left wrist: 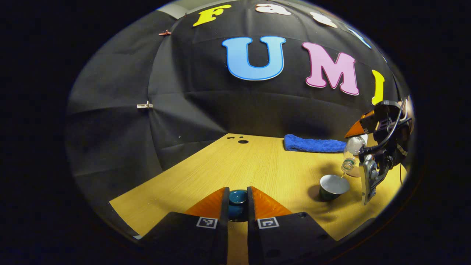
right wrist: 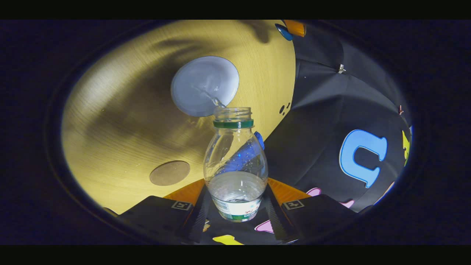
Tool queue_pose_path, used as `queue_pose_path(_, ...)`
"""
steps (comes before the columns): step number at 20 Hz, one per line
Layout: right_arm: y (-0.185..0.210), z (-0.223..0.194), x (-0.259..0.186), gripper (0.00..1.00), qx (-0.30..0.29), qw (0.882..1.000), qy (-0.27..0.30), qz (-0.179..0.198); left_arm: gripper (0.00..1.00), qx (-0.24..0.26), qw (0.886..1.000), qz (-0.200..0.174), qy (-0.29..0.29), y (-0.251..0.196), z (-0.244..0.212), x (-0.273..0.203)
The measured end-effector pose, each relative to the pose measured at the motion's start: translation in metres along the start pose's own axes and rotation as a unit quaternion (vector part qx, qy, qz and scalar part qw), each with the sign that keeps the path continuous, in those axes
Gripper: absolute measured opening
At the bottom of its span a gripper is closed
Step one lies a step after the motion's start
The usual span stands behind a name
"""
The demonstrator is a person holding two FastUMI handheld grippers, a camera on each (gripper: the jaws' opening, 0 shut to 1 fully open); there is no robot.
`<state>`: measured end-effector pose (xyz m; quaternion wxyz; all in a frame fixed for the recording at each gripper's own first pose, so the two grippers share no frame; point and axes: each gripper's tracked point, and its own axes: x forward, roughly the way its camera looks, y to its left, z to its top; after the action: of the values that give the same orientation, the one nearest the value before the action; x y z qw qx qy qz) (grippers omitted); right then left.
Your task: Open the teacup lid with one hand, grasp the water bottle and pour water into the teacup with the other hand; after pouring, place the water bottle on the coaster and then close the teacup lid.
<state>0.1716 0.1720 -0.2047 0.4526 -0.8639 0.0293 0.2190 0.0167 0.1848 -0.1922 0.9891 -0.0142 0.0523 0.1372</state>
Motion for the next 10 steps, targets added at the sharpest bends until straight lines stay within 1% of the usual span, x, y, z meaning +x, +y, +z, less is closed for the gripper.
queue_pose_path(3, -0.004, -0.002, -0.002, 0.74, -0.005, 1.0, 0.001, -0.001, 0.25, 0.013, 1.0, -0.008, -0.007, -0.005, 0.004, -0.002)
queue_pose_path(6, -0.008, -0.003, -0.005, 0.74, -0.009, 1.0, 0.0, 0.0, 0.25, 0.01, 1.0, -0.013, -0.011, -0.007, 0.009, -0.001)
queue_pose_path(7, -0.009, -0.003, -0.005, 0.7, -0.012, 1.0, -0.001, -0.001, 0.25, 0.007, 1.0, -0.013, -0.012, -0.008, 0.011, -0.001)
queue_pose_path(8, -0.011, -0.003, -0.006, 0.74, -0.013, 1.0, -0.002, 0.0, 0.29, 0.005, 1.0, -0.013, -0.014, -0.007, 0.014, -0.001)
queue_pose_path(9, -0.01, -0.002, -0.007, 0.74, -0.015, 1.0, -0.002, 0.001, 0.25, 0.003, 1.0, -0.011, -0.015, -0.006, 0.015, -0.001)
queue_pose_path(10, -0.011, -0.003, -0.006, 0.74, -0.018, 1.0, -0.003, 0.001, 0.29, 0.002, 1.0, -0.011, -0.017, -0.006, 0.018, 0.0)
